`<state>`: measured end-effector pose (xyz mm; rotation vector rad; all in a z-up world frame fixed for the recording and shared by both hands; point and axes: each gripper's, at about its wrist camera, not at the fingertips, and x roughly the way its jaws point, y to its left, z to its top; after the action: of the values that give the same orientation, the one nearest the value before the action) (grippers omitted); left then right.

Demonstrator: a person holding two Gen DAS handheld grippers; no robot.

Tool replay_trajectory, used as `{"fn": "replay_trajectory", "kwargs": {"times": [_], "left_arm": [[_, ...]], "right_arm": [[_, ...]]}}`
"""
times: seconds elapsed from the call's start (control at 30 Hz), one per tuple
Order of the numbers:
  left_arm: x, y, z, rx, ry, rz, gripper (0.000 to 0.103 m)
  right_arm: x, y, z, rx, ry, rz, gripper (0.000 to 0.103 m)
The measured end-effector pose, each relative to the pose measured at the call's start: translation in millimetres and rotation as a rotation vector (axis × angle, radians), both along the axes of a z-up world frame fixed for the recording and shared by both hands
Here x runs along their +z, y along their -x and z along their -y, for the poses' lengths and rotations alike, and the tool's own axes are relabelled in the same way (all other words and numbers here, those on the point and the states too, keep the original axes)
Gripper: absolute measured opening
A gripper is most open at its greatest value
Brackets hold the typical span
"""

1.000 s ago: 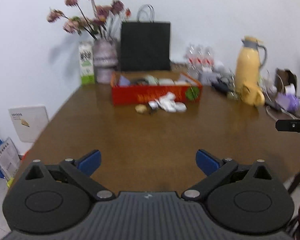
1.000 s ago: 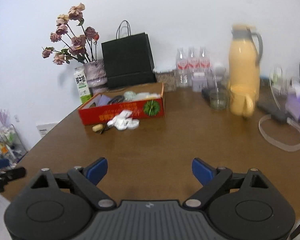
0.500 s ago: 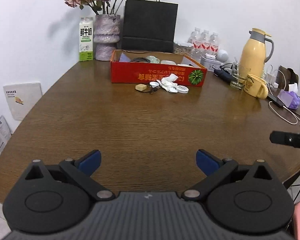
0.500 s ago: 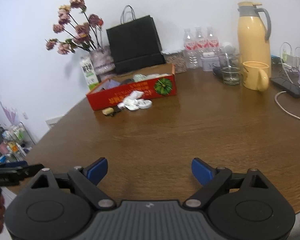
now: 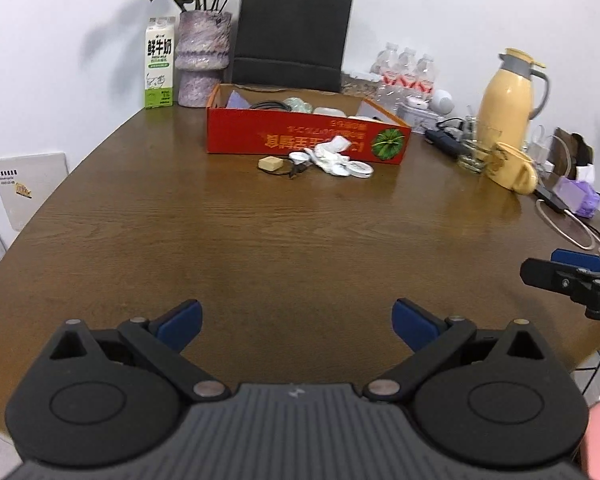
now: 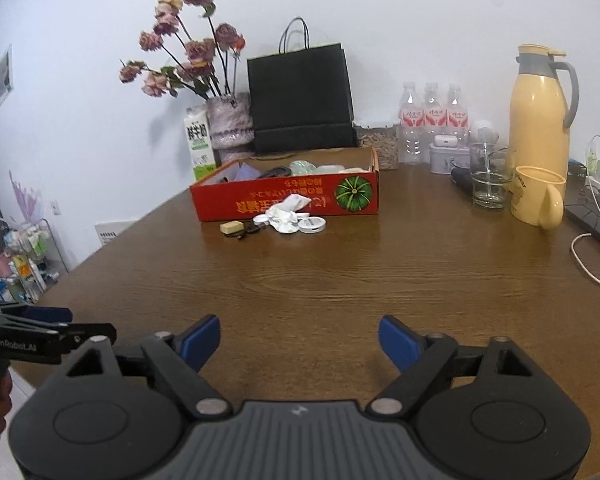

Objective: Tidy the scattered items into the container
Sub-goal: 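Grasp the beige sponge block with the left tool while the right tool grasps the white round tin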

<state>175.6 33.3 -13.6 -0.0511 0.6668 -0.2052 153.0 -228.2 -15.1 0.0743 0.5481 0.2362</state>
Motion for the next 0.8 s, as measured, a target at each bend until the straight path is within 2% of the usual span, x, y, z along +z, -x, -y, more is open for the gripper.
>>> {"fn": "replay_trajectory", "kwargs": {"times": [0.13, 0.2, 0.33, 0.43, 0.5, 0.6, 0.63, 0.67, 0.77, 0.8], "left_arm": [[5.4, -35.0, -1.4, 0.005, -0.009, 0.029, 0.103], [11.7, -59.7, -2.6, 0.015, -0.011, 0.043, 0.102], [22.7, -110.7, -0.5, -0.018, -0.018, 0.087, 0.099], [22.3, -151.8, 5.0, -0.042, -0.04, 0.086, 0.088], [16.8, -177.2, 9.1, -0.059, -0.064, 0.089, 0.082], [1.8, -208.1, 20.2, -0.121, -0.143, 0.096, 0.071], [-3.5, -218.9, 22.5, -0.121, -0.16, 0.081, 0.062], [-8.1, -227.8, 23.5, -0.124, -0.165, 0.067, 0.053], [-19.6, -251.5, 20.9, -0.164, -0.121, 0.02, 0.043], [-22.7, -256.1, 20.1, -0.18, -0.112, 0.006, 0.042]], "right_arm": [[0.1, -37.2, -2.1, -0.007, 0.016, -0.016, 0.076], [0.3, -61.4, -4.0, -0.009, 0.02, -0.018, 0.068], [-4.0, -119.7, -5.2, -0.003, 0.022, -0.029, 0.064], [-11.2, -165.6, -7.6, 0.022, 0.003, -0.064, 0.062], [-15.5, -191.1, -13.3, 0.038, 0.028, -0.073, 0.061], [-24.0, -231.3, -23.7, 0.066, 0.074, -0.101, 0.06], [-27.4, -243.1, -27.0, 0.066, 0.09, -0.108, 0.059], [-29.9, -251.7, -30.6, 0.072, 0.108, -0.108, 0.057], [-37.9, -274.9, -39.5, 0.096, 0.135, -0.115, 0.056], [-40.1, -280.5, -41.8, 0.105, 0.135, -0.122, 0.055]]}}
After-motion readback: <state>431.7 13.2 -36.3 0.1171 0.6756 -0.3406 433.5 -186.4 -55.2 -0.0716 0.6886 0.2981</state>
